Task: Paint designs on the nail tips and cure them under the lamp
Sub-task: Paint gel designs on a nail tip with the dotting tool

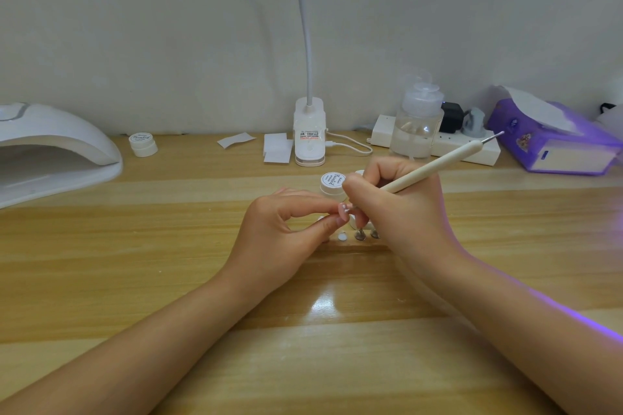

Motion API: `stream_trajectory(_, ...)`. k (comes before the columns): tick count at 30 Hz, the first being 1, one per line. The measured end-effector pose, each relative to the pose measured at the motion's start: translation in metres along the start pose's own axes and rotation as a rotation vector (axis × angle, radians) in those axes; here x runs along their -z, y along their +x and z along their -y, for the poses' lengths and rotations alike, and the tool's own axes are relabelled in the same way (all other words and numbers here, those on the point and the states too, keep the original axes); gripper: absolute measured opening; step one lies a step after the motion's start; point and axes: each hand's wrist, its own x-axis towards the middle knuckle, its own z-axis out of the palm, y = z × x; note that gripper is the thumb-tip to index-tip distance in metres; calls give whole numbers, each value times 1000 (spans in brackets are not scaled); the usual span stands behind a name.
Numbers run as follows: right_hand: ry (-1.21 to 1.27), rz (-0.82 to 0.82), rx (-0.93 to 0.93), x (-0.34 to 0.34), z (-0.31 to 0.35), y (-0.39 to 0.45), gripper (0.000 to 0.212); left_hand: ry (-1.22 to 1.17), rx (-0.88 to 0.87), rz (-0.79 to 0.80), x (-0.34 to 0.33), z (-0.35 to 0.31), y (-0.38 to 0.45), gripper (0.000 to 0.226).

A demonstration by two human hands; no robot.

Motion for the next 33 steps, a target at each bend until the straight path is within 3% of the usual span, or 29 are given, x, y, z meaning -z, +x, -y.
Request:
stream_trajectory(12, 70, -46, -78, 2, 0, 4, 32, -37, 33, -37, -1, -2, -1, 19)
stream_trajectory(33, -22, 26, -12, 0, -2, 0, 25, -19, 23, -15, 0, -4, 0, 17)
